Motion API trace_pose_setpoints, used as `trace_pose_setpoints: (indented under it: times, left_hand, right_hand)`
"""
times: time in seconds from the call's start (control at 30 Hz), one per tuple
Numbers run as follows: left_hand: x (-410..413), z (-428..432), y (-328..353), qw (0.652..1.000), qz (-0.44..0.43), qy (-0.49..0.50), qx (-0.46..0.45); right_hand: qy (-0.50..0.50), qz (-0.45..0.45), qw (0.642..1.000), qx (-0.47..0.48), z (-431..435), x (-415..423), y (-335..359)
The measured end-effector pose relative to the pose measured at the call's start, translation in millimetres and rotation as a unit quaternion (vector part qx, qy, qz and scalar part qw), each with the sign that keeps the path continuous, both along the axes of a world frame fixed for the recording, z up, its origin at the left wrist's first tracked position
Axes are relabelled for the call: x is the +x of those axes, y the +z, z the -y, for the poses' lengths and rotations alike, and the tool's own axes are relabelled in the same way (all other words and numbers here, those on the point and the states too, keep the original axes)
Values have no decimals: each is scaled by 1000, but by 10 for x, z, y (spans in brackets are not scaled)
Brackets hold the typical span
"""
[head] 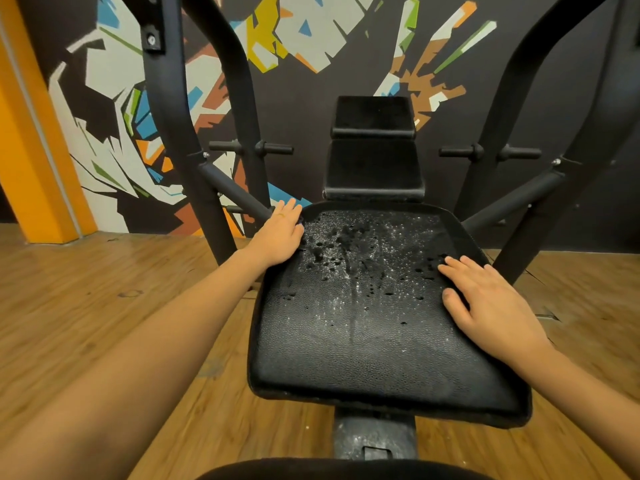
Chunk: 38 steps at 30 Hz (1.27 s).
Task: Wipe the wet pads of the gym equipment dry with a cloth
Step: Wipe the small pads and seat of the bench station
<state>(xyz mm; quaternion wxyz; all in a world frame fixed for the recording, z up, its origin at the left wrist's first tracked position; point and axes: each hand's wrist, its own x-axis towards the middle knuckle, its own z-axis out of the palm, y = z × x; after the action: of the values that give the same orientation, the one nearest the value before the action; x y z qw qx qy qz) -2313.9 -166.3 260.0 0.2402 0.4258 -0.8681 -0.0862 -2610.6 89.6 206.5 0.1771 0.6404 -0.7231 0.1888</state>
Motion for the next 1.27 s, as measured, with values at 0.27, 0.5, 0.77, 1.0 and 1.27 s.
trace_pose_setpoints:
  times: [0.27,0.5,0.77,1.0,1.27]
  left_hand:
    - [-25,-76,-3,1000,3,-20,-13]
    - [339,-939,-387,998,-13,13,-60]
    - [215,-859,-396,995,-17,59,-74]
    - [241,-980,-429,994,-8,58,-93]
    - [352,-1305,-597,991,5,77,-107]
  right_hand:
    - [5,0,1000,-3,-1,-19,-13]
    - [10,4,1000,0,-7,-10,0]
    - [8,-1,1000,-2,13,-12,-5]
    - [11,2,1000,-2,6,-32,-18]
    - [9,-1,1000,1,6,-16,-5]
